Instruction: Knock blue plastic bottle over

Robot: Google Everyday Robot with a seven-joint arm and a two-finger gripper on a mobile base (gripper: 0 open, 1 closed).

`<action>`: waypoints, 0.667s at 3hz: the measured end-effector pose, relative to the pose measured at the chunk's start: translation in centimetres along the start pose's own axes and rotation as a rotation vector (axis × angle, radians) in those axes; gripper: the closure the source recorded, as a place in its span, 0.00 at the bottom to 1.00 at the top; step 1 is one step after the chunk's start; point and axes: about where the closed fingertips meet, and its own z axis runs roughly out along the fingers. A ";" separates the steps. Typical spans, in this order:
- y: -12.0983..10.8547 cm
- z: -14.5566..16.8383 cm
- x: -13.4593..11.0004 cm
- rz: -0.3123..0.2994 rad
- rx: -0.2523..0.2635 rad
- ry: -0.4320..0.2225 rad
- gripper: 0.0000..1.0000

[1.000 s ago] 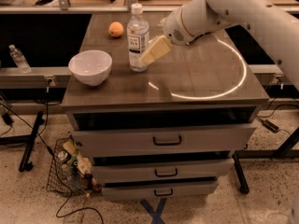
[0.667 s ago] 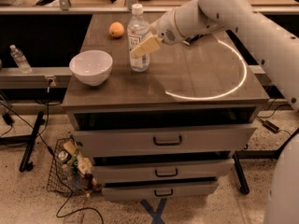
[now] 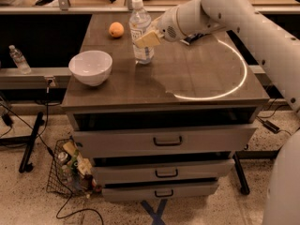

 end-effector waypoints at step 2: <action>-3.5 -5.8 -0.6 -0.218 0.190 0.374 1.00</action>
Offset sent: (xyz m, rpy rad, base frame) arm 0.0087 -0.1066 0.0705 -0.7713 -0.1628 -0.1834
